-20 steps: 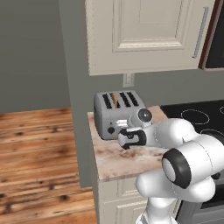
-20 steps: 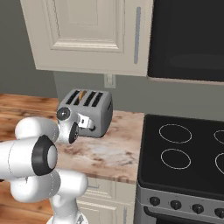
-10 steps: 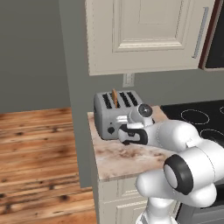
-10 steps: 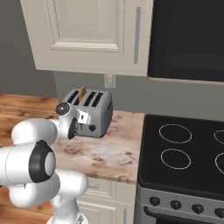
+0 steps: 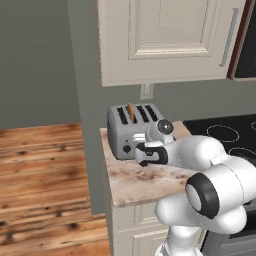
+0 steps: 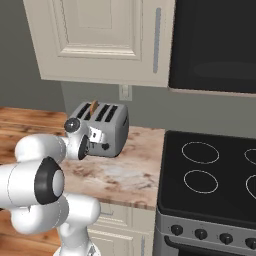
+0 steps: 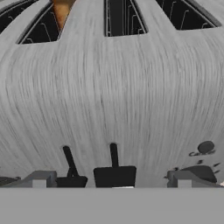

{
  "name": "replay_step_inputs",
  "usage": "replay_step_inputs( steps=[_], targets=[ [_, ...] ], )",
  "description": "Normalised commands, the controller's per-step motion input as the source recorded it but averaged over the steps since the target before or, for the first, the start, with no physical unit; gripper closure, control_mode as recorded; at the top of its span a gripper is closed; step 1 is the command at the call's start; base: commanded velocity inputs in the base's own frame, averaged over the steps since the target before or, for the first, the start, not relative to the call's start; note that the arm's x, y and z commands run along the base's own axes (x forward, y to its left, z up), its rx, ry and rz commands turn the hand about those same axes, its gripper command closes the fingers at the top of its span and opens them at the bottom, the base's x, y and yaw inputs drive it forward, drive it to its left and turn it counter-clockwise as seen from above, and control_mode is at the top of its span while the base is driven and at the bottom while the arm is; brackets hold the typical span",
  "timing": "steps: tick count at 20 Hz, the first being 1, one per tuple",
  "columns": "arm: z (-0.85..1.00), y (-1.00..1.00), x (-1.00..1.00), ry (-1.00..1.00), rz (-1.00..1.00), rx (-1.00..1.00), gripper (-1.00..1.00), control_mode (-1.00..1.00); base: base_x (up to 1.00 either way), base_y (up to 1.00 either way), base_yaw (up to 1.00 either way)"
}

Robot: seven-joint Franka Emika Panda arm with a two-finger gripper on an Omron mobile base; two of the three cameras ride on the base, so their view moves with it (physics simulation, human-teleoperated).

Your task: Start the toaster. Once the lever pops up, take the bread to the plate on the dining counter.

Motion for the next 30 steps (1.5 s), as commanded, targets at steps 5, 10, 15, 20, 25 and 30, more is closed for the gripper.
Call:
replay_step_inputs(
  steps=[5, 10, 15, 20, 25, 30],
  targets=[
    [-0.31, 0.0, -0.06, 0.0, 0.0, 0.0, -1.0, -1.0, 0.0, 0.0, 0.0],
    [-0.42, 0.0, -0.1, 0.0, 0.0, 0.0, -1.0, -1.0, 0.0, 0.0, 0.0],
    [-0.25, 0.0, -0.05, 0.0, 0.0, 0.0, -1.0, -1.0, 0.0, 0.0, 0.0],
    [-0.15, 0.0, 0.0, 0.0, 0.0, 0.0, -1.0, -1.0, 0.0, 0.0, 0.0],
    [-0.13, 0.0, 0.0, 0.0, 0.0, 0.0, -1.0, -1.0, 0.0, 0.0, 0.0],
    [-0.06, 0.0, 0.0, 0.0, 0.0, 0.0, -1.0, -1.0, 0.0, 0.0, 0.0]
  ],
)
